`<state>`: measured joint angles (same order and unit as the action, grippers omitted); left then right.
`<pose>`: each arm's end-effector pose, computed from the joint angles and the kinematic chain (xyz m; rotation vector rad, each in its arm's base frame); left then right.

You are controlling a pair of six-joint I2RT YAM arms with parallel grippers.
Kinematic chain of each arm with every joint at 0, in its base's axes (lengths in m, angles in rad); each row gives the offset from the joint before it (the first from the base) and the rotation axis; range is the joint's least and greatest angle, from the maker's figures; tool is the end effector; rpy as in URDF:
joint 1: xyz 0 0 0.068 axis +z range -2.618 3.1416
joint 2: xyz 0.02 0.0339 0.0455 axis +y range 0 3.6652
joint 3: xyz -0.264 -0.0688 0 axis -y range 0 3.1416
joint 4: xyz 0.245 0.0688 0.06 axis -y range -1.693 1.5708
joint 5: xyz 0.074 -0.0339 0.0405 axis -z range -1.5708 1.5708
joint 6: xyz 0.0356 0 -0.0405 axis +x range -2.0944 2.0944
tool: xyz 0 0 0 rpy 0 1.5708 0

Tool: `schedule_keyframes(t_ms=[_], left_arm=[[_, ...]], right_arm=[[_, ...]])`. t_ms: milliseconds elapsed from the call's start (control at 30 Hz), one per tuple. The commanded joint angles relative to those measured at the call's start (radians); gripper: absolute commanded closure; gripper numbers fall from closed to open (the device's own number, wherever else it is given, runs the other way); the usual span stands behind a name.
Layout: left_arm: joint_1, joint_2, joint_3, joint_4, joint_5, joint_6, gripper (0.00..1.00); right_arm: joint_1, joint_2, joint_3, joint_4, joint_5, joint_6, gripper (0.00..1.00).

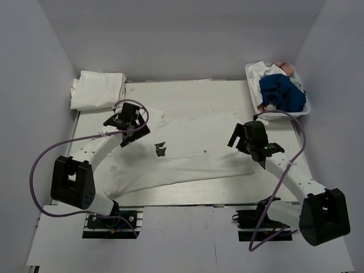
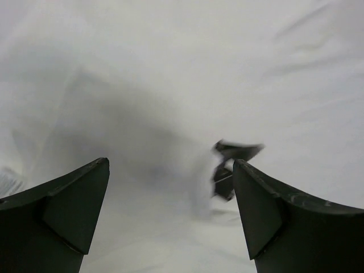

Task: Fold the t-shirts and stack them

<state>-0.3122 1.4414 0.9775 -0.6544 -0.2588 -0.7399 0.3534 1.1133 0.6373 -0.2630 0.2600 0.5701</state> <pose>0.2686 -0.0771 0.2218 -0.6336 2.5472 -0.0080 0.2178 0.0706 0.2184 0.3778 2.2548 0.1820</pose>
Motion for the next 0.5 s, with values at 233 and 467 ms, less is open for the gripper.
schedule_keyframes(t_ms=[233,467], left_arm=[[0.096,0.457,0.616,0.036,-0.051,0.111,0.01],[0.147,0.787,1.045,-0.014,-0.054,0.191,0.01]], right_arm=[[-0.031,0.438,0.479,-0.05,0.206,-0.009,0.1],[-0.068,0.726,0.801,-0.119,0.147,-0.116,0.1]])
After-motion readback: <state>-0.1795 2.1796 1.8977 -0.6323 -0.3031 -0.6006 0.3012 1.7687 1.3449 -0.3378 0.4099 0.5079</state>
